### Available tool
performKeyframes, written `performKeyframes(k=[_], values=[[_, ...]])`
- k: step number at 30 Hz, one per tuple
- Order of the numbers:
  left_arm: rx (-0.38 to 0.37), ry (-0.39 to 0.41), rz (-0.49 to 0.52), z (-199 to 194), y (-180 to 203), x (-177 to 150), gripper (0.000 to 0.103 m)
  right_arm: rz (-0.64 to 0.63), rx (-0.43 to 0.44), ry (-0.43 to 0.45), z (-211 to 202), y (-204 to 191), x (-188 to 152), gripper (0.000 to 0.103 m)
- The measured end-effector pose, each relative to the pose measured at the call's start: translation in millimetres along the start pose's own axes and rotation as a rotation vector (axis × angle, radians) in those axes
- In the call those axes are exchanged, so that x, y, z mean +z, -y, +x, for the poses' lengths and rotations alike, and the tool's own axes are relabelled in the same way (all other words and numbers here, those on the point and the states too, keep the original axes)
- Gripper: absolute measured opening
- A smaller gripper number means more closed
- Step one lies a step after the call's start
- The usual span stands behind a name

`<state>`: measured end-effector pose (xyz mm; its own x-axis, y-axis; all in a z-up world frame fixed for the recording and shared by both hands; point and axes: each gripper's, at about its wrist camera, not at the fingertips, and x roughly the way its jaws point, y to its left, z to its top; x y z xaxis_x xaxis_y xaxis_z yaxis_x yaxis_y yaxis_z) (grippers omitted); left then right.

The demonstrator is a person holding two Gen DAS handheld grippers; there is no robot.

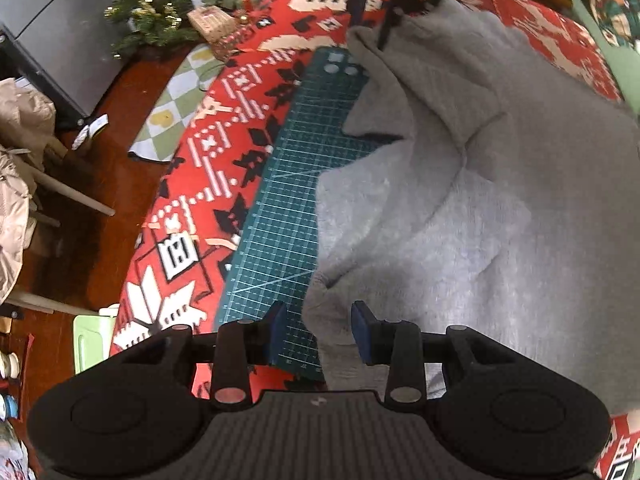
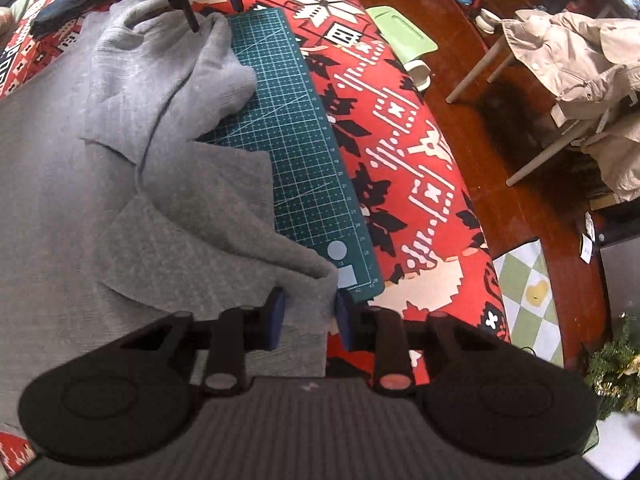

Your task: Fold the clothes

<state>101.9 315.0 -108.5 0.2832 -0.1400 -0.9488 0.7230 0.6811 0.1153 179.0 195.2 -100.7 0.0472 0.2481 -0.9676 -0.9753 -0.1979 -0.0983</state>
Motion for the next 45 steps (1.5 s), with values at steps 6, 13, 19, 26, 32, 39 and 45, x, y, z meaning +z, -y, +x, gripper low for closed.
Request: performKeyframes(k=[6, 13, 19, 26, 32, 39, 45], values=[[-0.009, -0.026, 0.005, 0.4, 11.9, -0.7, 0.006, 0.019, -0.008, -0.001, -3.0, -6.5, 1.6, 0.009], [-0.038, -0.006, -0.009, -35.0, 41.3, -1.4, 0.005, 0.085, -0.007, 0.006, -31.8, -45.0, -1.6, 0.008], [-0.091, 0.0, 0.04, -72.8, 89.5, 0.6, 0.005, 0.134, 0.062, 0.023, -68.5, -95.1, -4.9, 0.008], [-0.245, -0.015, 0.132, -107.3, 140.9, 3.3, 0.004, 0.172, 0.232, 0.07, -113.6, -147.6, -6.6, 0.007], [-0.293, -0.033, -0.064, -89.3, 108.4, 8.6, 0.004, 0.325, 0.311, 0.112, -120.1, -130.6, -9.6, 0.007], [-0.263, -0.026, -0.394, -41.5, 29.9, 8.4, 0.004, 0.531, 0.303, 0.121, -80.0, -58.4, -17.4, 0.008], [-0.171, -0.007, -0.545, -14.9, -19.4, -0.8, 0.004, 0.642, 0.242, 0.136, -44.2, 1.0, -20.8, 0.008]])
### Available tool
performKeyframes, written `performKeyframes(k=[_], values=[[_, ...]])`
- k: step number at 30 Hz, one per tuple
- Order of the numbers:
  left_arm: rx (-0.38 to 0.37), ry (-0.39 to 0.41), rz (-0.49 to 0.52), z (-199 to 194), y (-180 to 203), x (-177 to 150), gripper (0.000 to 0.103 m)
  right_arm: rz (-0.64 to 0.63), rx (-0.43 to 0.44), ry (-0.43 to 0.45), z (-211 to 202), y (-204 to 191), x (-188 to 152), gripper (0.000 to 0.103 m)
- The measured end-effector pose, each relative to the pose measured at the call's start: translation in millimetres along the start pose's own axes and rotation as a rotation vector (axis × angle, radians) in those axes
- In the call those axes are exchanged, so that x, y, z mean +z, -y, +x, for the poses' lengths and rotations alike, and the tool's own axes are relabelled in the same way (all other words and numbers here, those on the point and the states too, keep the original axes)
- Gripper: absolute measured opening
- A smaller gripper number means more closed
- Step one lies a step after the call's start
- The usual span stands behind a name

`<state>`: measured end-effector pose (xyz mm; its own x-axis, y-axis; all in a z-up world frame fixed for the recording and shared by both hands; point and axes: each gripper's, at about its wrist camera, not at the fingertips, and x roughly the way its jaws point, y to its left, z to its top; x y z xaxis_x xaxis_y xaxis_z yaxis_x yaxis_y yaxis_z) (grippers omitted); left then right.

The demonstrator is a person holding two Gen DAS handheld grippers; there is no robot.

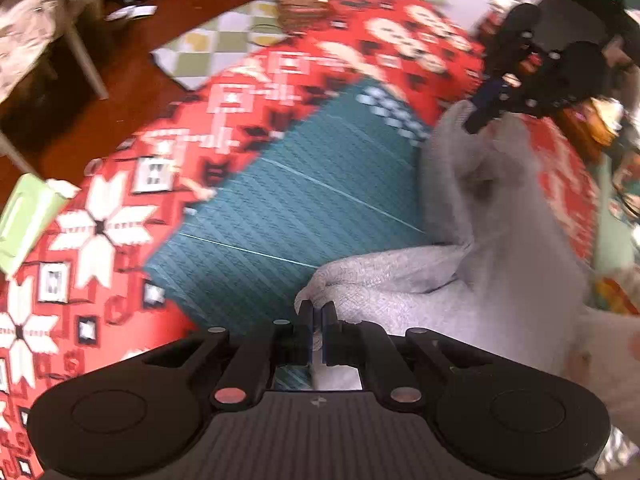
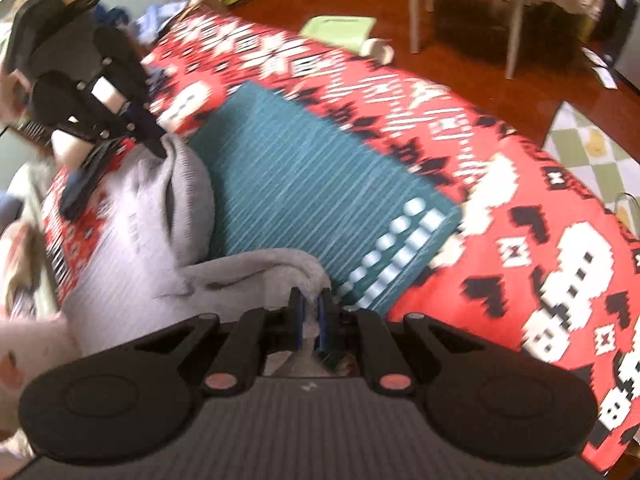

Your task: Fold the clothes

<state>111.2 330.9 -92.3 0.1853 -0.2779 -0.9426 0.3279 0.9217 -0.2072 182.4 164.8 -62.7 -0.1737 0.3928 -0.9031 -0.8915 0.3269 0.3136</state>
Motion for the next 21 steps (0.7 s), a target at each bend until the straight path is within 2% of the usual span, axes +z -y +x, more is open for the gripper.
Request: performKeyframes(k=[6, 12, 14, 21], values=[[0.099, 0.022, -0.052, 10.9, -35.2, 16.2, 0.003, 0.016, -0.103, 0.013, 24.1, 35.5, 30.1, 0.007], [0.142, 0.041, -0.066, 16.0, -56.4, 31.2, 0.003, 0.03, -0.164, -0.004, 42.4, 62.1, 50.9, 0.007], [0.149, 0.036, -0.062, 19.8, -60.5, 35.4, 0.003, 0.105, -0.208, 0.009, 46.4, 71.1, 52.3, 0.007], [0.186, 0.04, -0.063, 22.6, -62.4, 40.0, 0.003, 0.152, -0.213, 0.041, 50.7, 82.4, 50.5, 0.008]])
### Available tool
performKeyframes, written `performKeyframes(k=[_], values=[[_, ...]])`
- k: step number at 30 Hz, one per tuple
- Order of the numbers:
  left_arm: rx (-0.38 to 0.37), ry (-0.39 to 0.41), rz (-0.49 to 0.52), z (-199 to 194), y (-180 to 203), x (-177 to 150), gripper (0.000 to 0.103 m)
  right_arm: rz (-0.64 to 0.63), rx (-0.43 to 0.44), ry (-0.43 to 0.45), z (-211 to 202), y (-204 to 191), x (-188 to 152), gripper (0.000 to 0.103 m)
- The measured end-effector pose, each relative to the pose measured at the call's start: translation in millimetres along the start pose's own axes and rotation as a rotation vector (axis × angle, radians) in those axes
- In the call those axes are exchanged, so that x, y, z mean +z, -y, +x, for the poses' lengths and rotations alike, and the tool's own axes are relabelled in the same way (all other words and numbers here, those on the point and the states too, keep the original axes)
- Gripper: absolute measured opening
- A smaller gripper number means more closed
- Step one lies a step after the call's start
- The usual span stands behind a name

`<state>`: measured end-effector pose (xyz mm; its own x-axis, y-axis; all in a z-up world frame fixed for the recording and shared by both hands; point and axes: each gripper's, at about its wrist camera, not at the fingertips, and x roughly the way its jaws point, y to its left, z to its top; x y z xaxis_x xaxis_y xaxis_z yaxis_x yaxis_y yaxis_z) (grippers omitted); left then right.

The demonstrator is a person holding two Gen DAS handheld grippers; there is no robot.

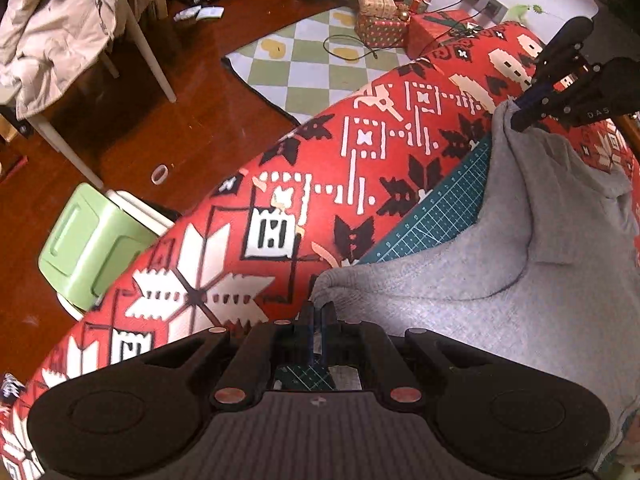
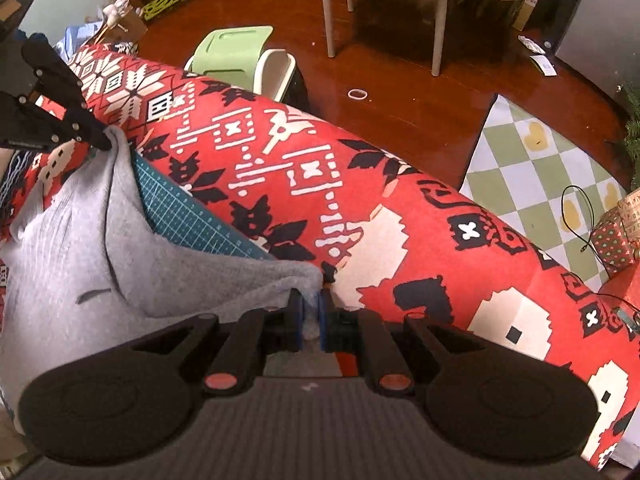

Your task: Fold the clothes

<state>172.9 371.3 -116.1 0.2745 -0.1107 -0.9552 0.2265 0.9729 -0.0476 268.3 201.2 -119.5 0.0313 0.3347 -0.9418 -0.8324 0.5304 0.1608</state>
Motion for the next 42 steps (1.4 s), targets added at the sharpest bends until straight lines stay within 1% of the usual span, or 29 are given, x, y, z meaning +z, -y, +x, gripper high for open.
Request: performKeyframes(k=[3, 6, 7, 8, 10, 11, 13, 15, 17, 18, 21, 23, 27, 31, 33, 35, 37, 39, 41, 42], values=[[0.018, 0.007, -0.01, -0.1, -1.6, 0.7, 0.003, 0.012, -0.045, 0.033, -6.9, 1.3, -3.0, 0.008], [0.025, 0.001, -0.028, 3.0, -1.4, 1.6, 0.005, 0.059, -0.052, 0.049, -8.6, 7.9, -7.1, 0.008], [0.036, -0.005, -0.033, 3.8, -0.3, 2.9, 0.01, 0.075, -0.05, 0.06, -10.0, 9.9, -8.3, 0.01], [0.051, -0.005, -0.04, 2.9, 0.4, 4.2, 0.013, 0.09, -0.047, 0.071, -11.4, 11.9, -9.4, 0.018], [0.063, 0.015, -0.059, -2.2, -0.6, 5.5, 0.019, 0.125, -0.038, 0.095, -15.2, 16.4, -11.6, 0.027], [0.065, 0.023, -0.069, -6.1, -1.3, 5.8, 0.02, 0.154, -0.028, 0.115, -21.6, 20.6, -14.0, 0.028], [0.068, 0.041, -0.088, -13.8, -2.5, 6.6, 0.027, 0.203, -0.032, 0.142, -38.8, 28.6, -27.8, 0.029], [0.072, 0.059, -0.094, -22.7, -0.2, 8.5, 0.03, 0.252, -0.036, 0.169, -56.1, 36.6, -41.6, 0.029], [0.075, 0.079, -0.087, -32.8, 5.4, 11.7, 0.03, 0.301, -0.042, 0.194, -73.3, 43.6, -56.8, 0.029], [0.072, 0.093, -0.078, -37.5, 10.9, 15.1, 0.031, 0.327, -0.053, 0.199, -81.4, 43.7, -69.9, 0.029], [0.03, 0.136, -0.055, -47.3, 31.3, 30.7, 0.034, 0.402, -0.082, 0.21, -103.1, 38.4, -109.7, 0.029], [-0.009, 0.162, -0.021, -49.0, 51.2, 45.1, 0.036, 0.445, -0.1, 0.205, -111.0, 29.0, -137.7, 0.029], [-0.074, 0.191, 0.103, -40.6, 103.8, 84.3, 0.038, 0.503, -0.113, 0.195, -118.6, 8.0, -186.8, 0.029], [-0.14, 0.184, 0.239, -19.2, 156.9, 116.3, 0.037, 0.541, -0.115, 0.223, -120.7, -3.6, -222.2, 0.029], [-0.168, 0.171, 0.327, -6.7, 185.3, 131.0, 0.037, 0.55, -0.114, 0.236, -117.6, -6.5, -232.1, 0.029], [-0.189, 0.161, 0.426, 5.6, 207.3, 140.0, 0.033, 0.548, -0.104, 0.246, -114.7, -7.2, -239.1, 0.029], [-0.205, 0.138, 0.522, 20.7, 225.6, 148.6, 0.023, 0.555, -0.098, 0.257, -112.5, -7.8, -243.8, 0.029], [-0.214, 0.109, 0.587, 34.5, 238.7, 156.2, 0.021, 0.57, -0.091, 0.271, -111.2, -7.6, -248.4, 0.029], [-0.235, 0.088, 0.627, 44.9, 248.4, 162.6, 0.021, 0.586, -0.082, 0.287, -109.4, -6.6, -251.7, 0.029], [-0.232, 0.08, 0.65, 49.0, 250.9, 164.4, 0.021, 0.598, -0.076, 0.293, -108.4, -5.1, -253.5, 0.029]])
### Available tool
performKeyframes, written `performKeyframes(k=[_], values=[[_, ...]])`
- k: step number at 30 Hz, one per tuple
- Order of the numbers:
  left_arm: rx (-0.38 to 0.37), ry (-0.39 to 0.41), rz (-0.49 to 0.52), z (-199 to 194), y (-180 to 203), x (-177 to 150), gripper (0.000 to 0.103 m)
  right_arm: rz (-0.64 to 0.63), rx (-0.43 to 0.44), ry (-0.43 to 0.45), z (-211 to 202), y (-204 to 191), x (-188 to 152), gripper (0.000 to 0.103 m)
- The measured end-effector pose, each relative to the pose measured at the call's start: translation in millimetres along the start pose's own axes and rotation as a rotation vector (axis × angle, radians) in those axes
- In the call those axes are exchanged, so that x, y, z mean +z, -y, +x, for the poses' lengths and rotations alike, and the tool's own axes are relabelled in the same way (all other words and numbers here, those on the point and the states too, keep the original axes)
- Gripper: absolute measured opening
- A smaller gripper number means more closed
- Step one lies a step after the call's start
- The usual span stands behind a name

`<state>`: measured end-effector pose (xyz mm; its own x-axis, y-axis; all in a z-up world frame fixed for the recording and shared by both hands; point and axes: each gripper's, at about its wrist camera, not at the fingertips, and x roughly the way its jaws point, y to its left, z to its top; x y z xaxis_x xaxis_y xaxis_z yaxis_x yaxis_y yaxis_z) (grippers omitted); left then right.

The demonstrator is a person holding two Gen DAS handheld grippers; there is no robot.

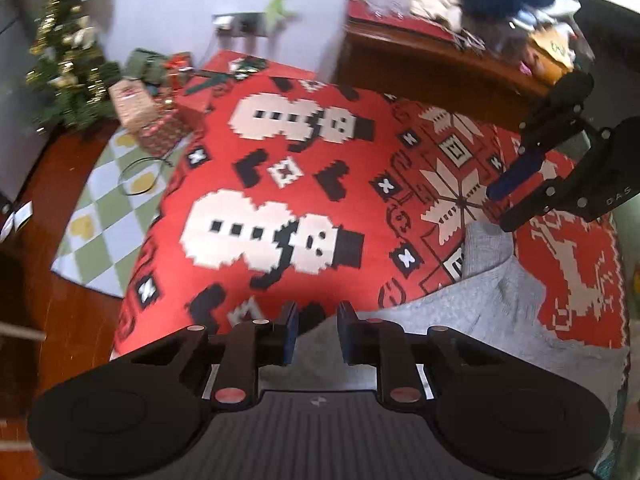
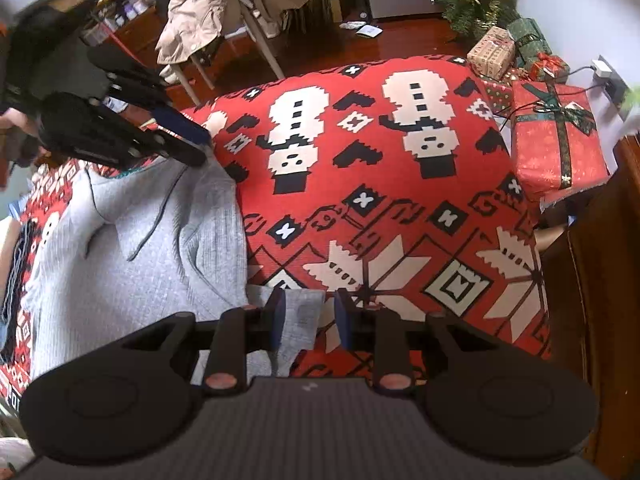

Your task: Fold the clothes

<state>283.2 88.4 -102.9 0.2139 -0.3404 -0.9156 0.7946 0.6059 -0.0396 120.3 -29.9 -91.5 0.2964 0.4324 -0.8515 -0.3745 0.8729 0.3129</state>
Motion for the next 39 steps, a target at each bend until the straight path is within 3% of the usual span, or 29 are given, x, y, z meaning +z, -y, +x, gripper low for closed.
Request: performKeyframes(k=[12, 15, 17, 18, 20, 23, 29, 30, 32, 39], values=[[0.007, -0.117, 0.265, 27.0, 18.2, -2.4, 0.021, 0.065, 0.016, 0.021, 1.4, 13.7, -4.3, 0.029], [0.012, -0.115, 0.279, 26.9, 19.8, -3.0, 0.021, 0.021, 0.014, 0.009, 1.8, 5.8, -4.6, 0.029], [0.003, -0.12, 0.284, 27.1, 20.8, -3.4, 0.016, -0.044, 0.006, -0.006, 2.4, -4.3, -5.2, 0.029], [-0.015, -0.129, 0.29, 27.1, 21.7, -3.9, 0.008, -0.081, 0.0, -0.011, 2.5, -9.6, -6.1, 0.029], [-0.016, -0.134, 0.302, 27.7, 25.3, -4.2, 0.006, -0.142, -0.016, -0.021, 3.1, -18.7, -8.0, 0.029], [-0.009, -0.124, 0.284, 27.5, 25.6, -5.5, 0.006, -0.21, -0.017, -0.042, 5.1, -26.9, -10.7, 0.029], [-0.006, -0.082, 0.129, 24.2, 14.6, -10.4, 0.004, -0.396, -0.062, -0.081, 15.5, -42.9, -18.9, 0.027], [-0.004, -0.077, 0.098, 23.4, 12.3, -10.8, 0.004, -0.425, -0.073, -0.085, 17.8, -45.2, -20.3, 0.023], [0.001, -0.065, 0.035, 21.8, 7.7, -11.6, 0.004, -0.463, -0.084, -0.092, 20.8, -47.5, -21.8, 0.0], [0.028, -0.023, -0.106, 13.3, -13.0, -16.2, 0.004, -0.454, -0.091, -0.07, 14.1, -42.9, -17.1, 0.003]])
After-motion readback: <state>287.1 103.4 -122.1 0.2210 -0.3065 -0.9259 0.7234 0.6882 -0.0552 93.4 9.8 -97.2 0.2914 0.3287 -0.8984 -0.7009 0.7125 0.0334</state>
